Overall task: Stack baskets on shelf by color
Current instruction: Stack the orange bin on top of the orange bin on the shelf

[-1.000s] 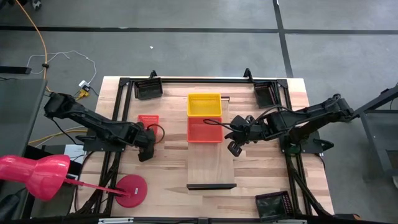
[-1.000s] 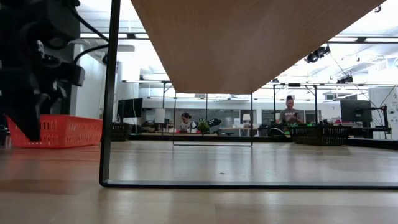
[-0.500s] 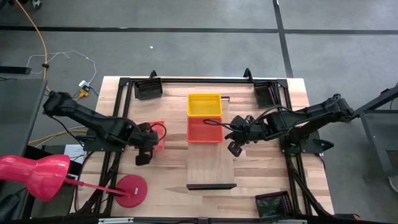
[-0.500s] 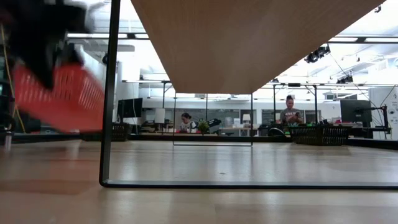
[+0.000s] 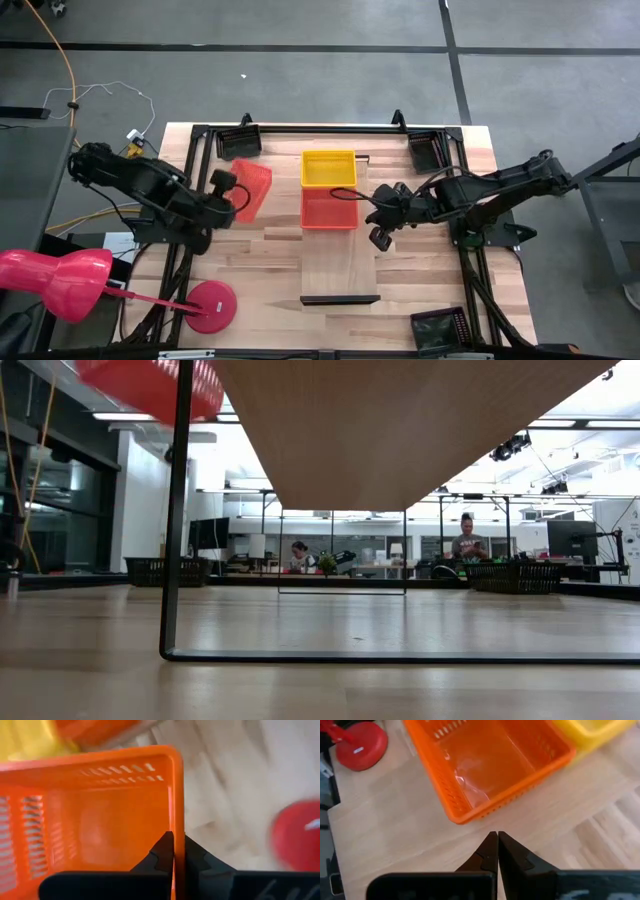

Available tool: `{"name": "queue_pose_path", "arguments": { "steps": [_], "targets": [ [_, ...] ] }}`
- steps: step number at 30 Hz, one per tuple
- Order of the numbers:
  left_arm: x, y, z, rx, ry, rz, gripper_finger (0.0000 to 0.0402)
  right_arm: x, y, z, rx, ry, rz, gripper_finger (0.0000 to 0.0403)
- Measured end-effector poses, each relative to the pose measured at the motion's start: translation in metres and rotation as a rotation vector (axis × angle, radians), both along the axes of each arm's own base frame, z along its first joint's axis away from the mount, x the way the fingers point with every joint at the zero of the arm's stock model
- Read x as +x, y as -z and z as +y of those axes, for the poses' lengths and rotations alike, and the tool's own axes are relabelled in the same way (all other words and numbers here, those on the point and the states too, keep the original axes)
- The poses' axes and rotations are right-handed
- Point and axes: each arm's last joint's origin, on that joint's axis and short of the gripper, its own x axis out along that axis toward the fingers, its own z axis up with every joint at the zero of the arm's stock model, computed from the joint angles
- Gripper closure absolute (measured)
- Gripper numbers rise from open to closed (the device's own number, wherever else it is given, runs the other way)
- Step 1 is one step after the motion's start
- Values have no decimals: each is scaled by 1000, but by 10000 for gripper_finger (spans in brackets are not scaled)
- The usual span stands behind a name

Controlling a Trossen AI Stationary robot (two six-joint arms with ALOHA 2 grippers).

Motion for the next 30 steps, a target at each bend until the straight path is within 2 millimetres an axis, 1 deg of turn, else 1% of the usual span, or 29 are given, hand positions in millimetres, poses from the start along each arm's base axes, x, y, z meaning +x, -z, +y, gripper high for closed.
{"name": "queue_pose_path", "arguments": {
  "steps": [4, 7, 11, 15, 18, 22, 25, 30],
  "targets": [
    [12, -20, -1, 218, 279, 8, 401, -5, -9, -2, -80, -72, -37, 403],
    [30, -24, -6, 358, 512, 29, 401, -10, -16, -4, -138, -99, -81, 403],
    [60, -12, -10, 530, 740, 103, 401, -16, -31, -8, -199, -97, -176, 403],
    [90, 6, -11, 698, 896, 234, 401, -25, -46, -11, -245, -76, -271, 403],
    [113, 17, -9, 807, 938, 289, 401, -33, -54, -14, -276, -71, -312, 403],
    [135, 28, -5, 853, 964, 284, 401, -40, -61, -17, -310, -57, -347, 403],
    [147, 29, -1, 892, 957, 254, 401, -44, -64, -18, -312, -50, -360, 403],
    [150, 29, 5, 878, 962, 232, 401, -45, -64, -19, -311, -50, -362, 403]
  ]
}}
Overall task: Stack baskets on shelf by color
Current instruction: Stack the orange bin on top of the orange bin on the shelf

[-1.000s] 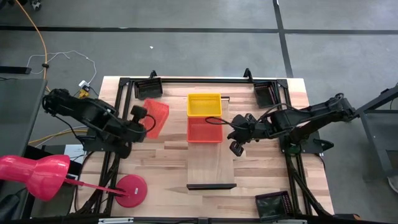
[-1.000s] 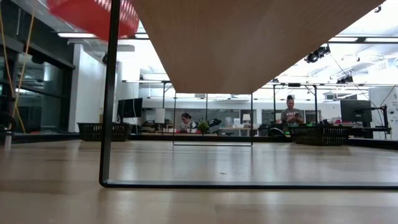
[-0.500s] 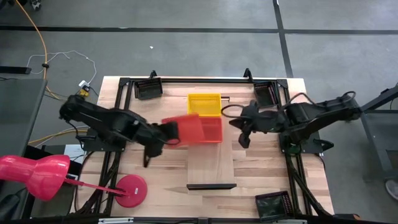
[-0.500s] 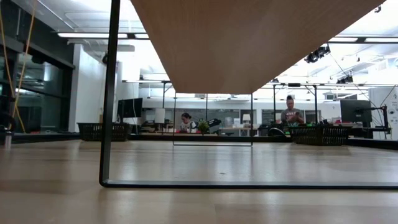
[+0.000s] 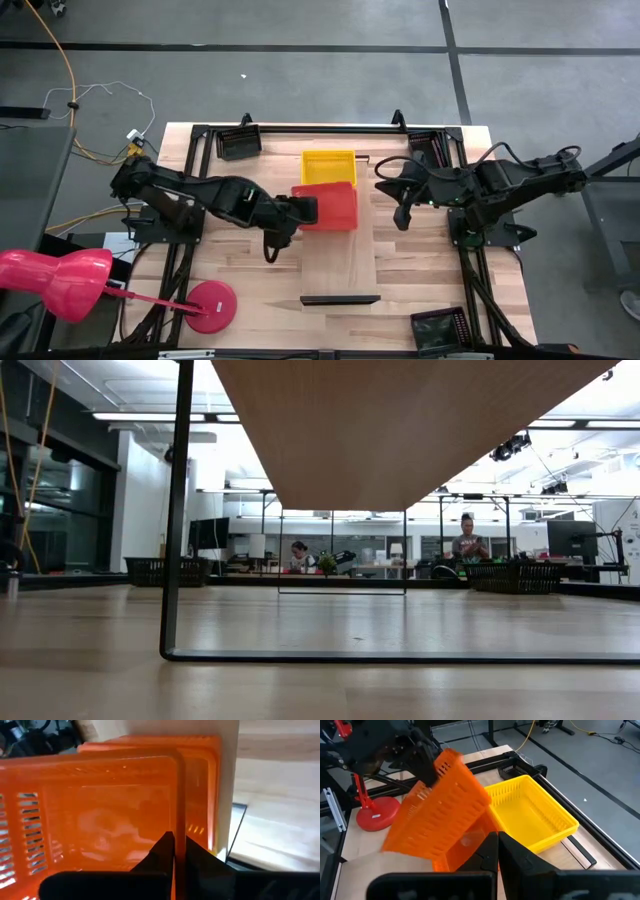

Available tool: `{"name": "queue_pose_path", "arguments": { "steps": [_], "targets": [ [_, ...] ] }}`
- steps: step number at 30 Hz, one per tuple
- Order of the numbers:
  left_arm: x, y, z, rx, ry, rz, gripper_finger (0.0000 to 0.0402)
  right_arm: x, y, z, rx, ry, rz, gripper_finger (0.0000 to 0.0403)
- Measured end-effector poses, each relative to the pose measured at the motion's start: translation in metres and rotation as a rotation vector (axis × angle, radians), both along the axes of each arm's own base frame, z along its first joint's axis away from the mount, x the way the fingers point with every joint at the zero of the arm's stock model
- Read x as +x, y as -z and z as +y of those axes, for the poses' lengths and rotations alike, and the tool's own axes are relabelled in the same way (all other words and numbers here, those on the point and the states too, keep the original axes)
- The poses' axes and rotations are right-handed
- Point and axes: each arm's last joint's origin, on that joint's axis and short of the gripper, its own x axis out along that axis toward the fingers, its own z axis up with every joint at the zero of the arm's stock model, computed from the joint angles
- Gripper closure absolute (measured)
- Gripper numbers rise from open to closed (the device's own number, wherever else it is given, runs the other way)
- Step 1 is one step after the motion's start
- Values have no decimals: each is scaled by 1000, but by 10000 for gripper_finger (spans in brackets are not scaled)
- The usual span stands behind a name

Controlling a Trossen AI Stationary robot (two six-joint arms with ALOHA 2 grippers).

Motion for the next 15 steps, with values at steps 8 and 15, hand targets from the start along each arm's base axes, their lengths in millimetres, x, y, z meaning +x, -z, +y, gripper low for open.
{"name": "queue_pose_path", "arguments": {
  "steps": [8, 15],
  "targets": [
    [0, 1, 1, -66, 17, 7, 401, 0, 0, 0, -4, -2, 3, 403],
    [1, 1, 2, -138, -14, -12, 401, 0, 0, 0, -4, -2, 3, 403]
  ]
}}
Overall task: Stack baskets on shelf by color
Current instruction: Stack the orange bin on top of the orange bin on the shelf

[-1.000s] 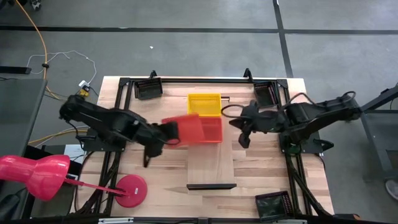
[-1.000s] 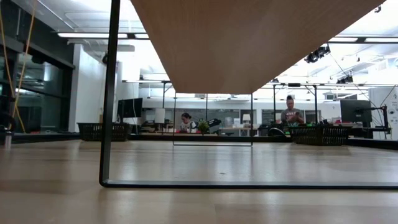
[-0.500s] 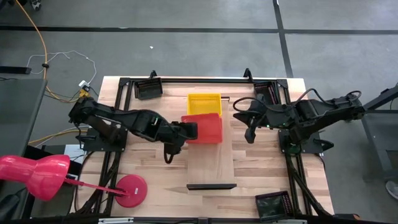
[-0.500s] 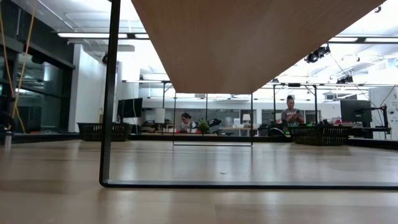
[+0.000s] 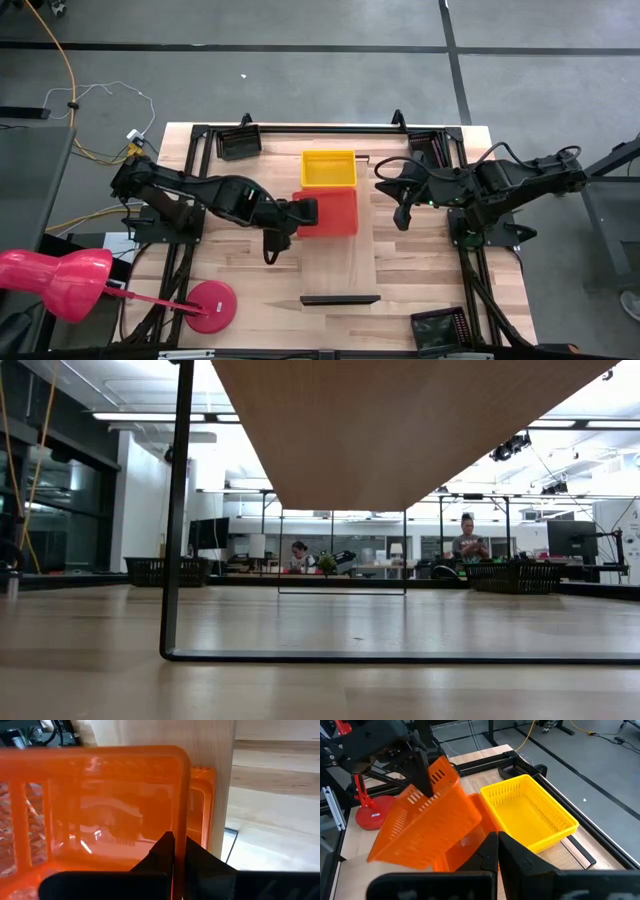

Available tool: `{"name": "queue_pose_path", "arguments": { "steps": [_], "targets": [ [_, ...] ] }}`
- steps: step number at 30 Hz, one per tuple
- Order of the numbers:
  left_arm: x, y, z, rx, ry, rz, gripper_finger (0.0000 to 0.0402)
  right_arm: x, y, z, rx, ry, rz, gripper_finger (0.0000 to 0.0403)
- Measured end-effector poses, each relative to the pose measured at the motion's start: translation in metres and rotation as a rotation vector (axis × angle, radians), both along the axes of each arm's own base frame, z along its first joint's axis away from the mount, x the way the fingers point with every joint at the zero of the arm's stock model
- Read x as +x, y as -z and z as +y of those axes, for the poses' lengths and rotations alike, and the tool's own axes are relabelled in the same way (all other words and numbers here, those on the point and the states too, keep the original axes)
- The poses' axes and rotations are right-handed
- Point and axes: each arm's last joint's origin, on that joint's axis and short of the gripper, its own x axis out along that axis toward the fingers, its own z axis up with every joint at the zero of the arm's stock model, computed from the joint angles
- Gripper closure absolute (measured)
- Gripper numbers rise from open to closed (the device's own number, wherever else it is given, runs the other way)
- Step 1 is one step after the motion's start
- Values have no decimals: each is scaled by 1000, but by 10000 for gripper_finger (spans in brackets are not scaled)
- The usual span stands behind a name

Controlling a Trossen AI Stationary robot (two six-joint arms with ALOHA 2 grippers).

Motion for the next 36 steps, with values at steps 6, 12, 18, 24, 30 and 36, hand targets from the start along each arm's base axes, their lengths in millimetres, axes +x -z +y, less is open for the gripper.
{"name": "queue_pose_path", "arguments": {
  "steps": [6, 12, 18, 24, 30, 36],
  "targets": [
    [1, 0, 8, -45, -32, -5, 389, 0, 0, 0, 0, 0, 0, 403],
    [2, 1, 15, -103, -31, -5, 356, 0, 0, 0, -1, 1, 0, 403],
    [5, -1, 16, -115, -29, -33, 318, 0, 0, 0, -1, 2, 0, 403],
    [8, -3, 15, -133, -49, -82, 284, 0, 0, 0, -1, 2, 0, 403],
    [6, -5, 16, -155, -101, -108, 259, 0, 0, 0, 2, 3, -1, 403],
    [-2, -15, 17, -197, -190, -171, 250, 0, 0, 0, 2, 3, 0, 403]
  ]
}}
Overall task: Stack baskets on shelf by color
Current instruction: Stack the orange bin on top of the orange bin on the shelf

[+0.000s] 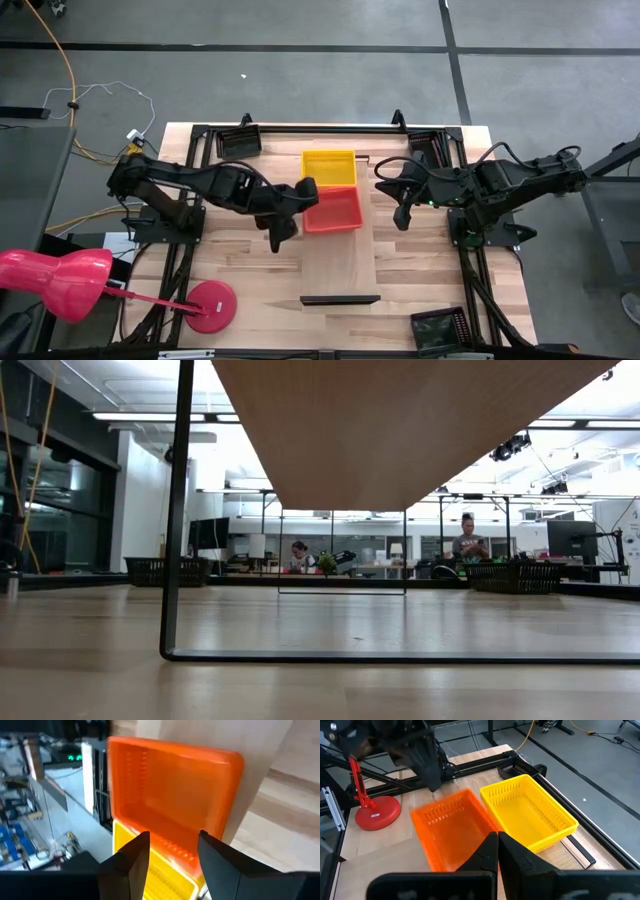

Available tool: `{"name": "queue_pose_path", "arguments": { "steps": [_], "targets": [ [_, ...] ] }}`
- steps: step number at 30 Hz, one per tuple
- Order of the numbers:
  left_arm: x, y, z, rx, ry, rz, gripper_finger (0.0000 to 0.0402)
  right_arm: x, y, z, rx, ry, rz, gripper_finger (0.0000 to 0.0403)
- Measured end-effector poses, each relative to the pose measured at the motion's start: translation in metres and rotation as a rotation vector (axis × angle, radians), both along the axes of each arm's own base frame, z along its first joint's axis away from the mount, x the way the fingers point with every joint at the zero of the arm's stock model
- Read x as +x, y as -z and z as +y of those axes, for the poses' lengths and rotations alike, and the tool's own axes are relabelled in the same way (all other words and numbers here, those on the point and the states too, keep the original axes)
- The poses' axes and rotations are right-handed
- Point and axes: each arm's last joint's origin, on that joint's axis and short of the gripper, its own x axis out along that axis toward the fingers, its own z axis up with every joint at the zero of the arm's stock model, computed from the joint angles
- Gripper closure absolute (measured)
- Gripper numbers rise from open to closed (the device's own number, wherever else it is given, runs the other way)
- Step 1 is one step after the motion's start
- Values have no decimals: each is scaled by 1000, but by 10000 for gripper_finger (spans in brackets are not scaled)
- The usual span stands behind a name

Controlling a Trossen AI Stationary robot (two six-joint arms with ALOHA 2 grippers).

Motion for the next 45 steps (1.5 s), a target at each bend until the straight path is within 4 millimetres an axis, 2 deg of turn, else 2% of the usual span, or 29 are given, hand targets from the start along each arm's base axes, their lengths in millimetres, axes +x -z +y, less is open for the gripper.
{"name": "queue_pose_path", "arguments": {
  "steps": [6, 9, 11, 14, 16, 19, 25, 32, 38, 45],
  "targets": [
    [-10, -9, 2, -72, -159, -81, 255, 0, 0, 0, 21, 16, -10, 403],
    [-15, -14, 3, -236, -260, -131, 267, 0, 0, 0, 41, 26, -16, 403],
    [-21, -18, 5, -424, -340, -166, 286, 0, 0, 0, 58, 34, -21, 403],
    [-28, -22, 13, -696, -442, -156, 342, 1, 0, 0, 77, 44, -25, 403],
    [-32, -21, 17, -780, -479, -149, 383, 1, 1, 0, 84, 47, -26, 403],
    [-41, -15, 22, -840, -535, -175, 390, 2, 2, 0, 102, 57, -24, 403],
    [-56, 20, 13, -1107, -552, -305, 400, 3, 6, 0, 144, 76, -7, 403],
    [-59, 70, -21, -1447, -582, -533, 401, 1, 10, 0, 162, 93, 29, 403],
    [-48, 107, -53, -1514, -796, -723, 401, 0, 10, -1, 136, 127, 24, 403],
    [-30, 139, -62, -1555, -998, -766, 401, -1, 11, -3, 101, 171, 27, 403]
  ]
}}
